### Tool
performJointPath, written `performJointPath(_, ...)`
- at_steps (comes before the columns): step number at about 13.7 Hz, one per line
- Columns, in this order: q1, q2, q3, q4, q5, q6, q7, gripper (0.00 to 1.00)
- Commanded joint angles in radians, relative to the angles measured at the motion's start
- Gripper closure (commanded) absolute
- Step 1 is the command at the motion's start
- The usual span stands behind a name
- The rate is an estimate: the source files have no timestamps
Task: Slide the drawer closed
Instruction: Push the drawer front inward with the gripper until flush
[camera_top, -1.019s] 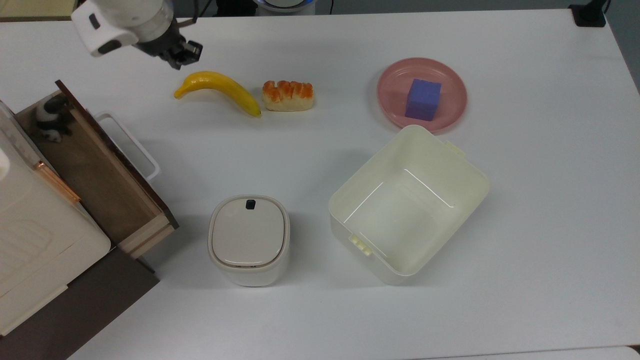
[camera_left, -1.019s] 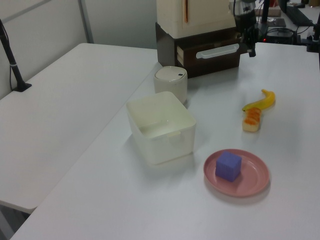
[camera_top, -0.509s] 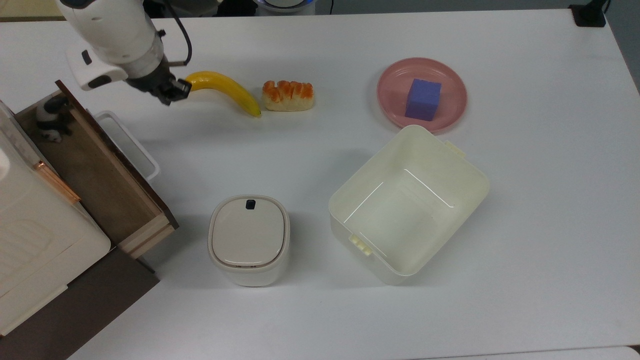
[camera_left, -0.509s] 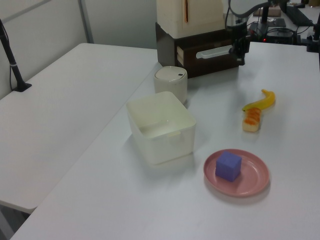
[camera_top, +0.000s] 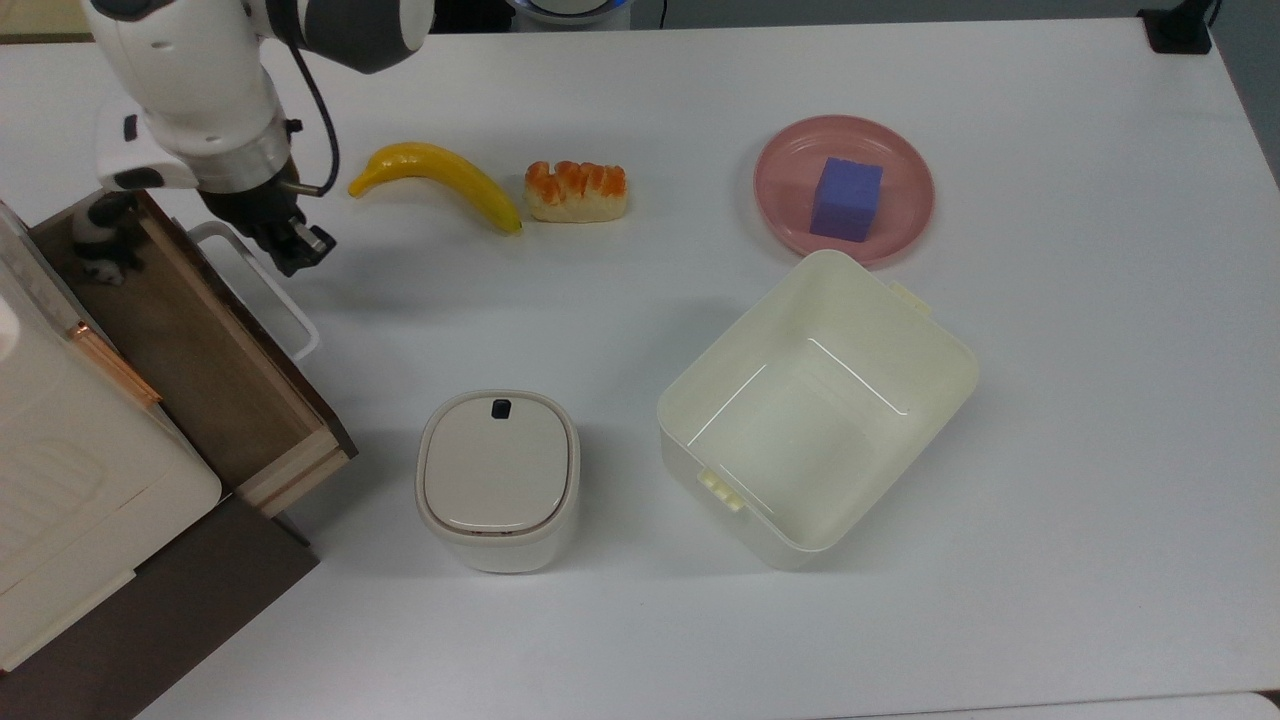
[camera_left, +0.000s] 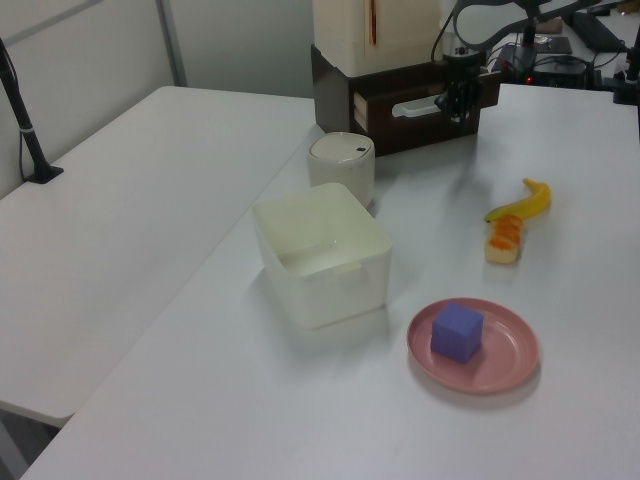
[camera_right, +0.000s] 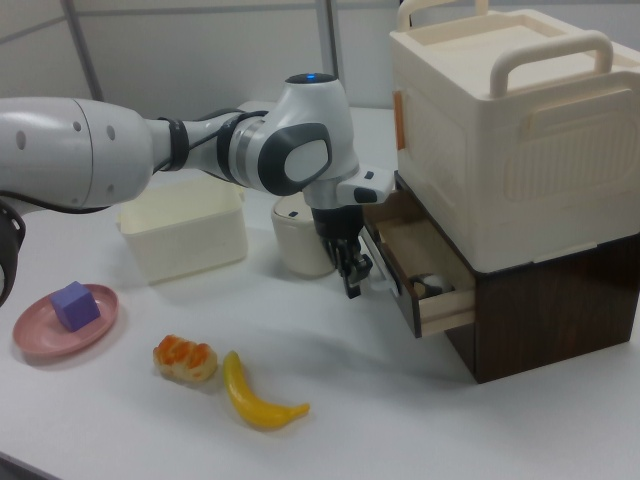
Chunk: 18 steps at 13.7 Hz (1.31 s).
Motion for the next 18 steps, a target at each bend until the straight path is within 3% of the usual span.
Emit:
performJointPath(1, -0.011, 0.007, -0.003, -0.002, 0.007, 0.074, 0.104, 1.0)
performJointPath(7, -0.025, 0.013, -0.003, 0.003, -0.004, 0.179, 0.236, 1.0)
performJointPath(11, -0.025, 0.044, -0.003, 0.004, -0.075, 0.223, 0.322, 1.0)
performJointPath(14, -0.028, 0.077, -0.003, 0.006, -0.168, 0.284, 0.437, 1.0)
performJointPath(18, -0.045, 0.088, -0.003, 0.029, -0.167, 0.298, 0.448, 1.0)
